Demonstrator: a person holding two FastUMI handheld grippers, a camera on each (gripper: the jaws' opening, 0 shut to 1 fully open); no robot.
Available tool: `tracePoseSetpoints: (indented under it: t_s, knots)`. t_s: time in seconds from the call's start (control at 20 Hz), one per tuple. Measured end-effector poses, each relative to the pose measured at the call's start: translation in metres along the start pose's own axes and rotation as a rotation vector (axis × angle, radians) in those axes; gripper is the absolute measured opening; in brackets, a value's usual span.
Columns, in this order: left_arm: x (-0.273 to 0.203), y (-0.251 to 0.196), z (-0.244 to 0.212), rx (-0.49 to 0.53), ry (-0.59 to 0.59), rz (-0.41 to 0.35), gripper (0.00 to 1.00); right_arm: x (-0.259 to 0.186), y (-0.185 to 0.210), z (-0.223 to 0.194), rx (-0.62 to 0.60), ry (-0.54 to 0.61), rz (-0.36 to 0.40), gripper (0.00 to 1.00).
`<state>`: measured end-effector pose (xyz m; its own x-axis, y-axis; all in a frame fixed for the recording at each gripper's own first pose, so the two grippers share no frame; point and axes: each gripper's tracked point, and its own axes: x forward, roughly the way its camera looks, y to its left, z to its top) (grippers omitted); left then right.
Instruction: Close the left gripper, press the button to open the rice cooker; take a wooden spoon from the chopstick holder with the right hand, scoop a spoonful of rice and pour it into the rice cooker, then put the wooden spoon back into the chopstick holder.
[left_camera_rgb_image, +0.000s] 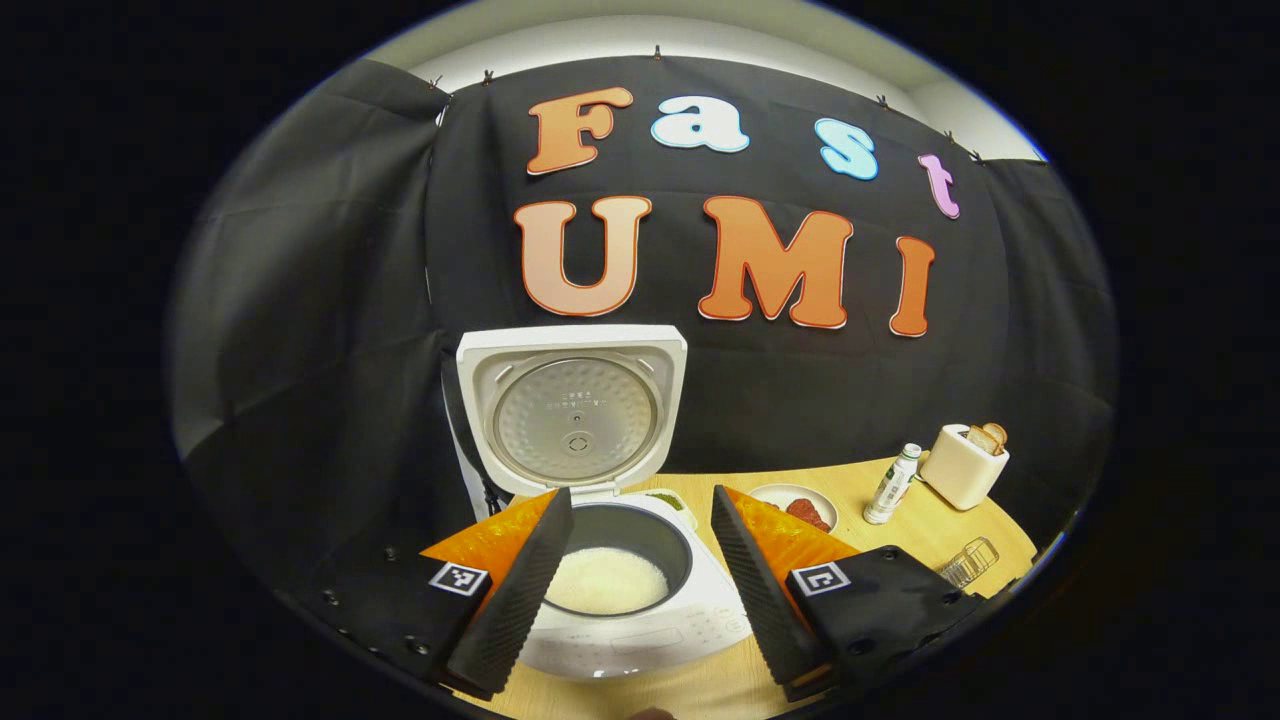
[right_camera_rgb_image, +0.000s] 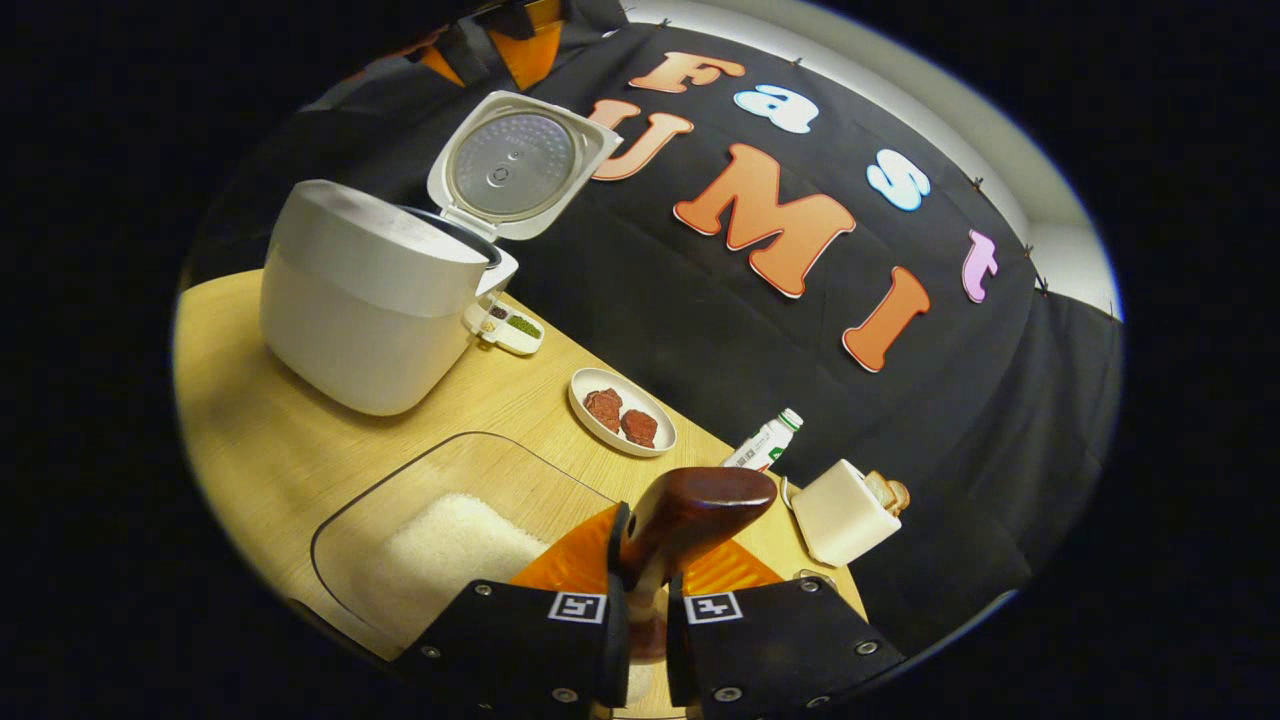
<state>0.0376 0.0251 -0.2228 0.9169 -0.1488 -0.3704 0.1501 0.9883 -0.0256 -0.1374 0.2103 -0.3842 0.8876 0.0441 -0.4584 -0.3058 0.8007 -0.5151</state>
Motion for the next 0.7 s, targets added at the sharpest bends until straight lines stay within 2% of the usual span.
tracePoseSetpoints:
  t_s: [0.15,0.35,0.55,0.7]
  knots:
    - [0.002,0.005,-0.002,-0.003,0.009,0.003,0.94,0.002,0.012,-0.015,0.018,0.05,-0.012,0.15]
    - [0.002,0.01,-0.003,-0.003,0.011,0.012,0.95,0.008,0.02,-0.018,0.12,0.093,0.045,0.14]
    - [-0.001,0.015,-0.003,-0.013,0.006,0.029,0.96,0.016,0.002,-0.022,0.345,0.16,0.049,0.13]
    - [-0.005,0.02,-0.003,-0.016,0.004,0.041,0.95,0.025,-0.015,-0.029,0.619,0.229,0.058,0.14]
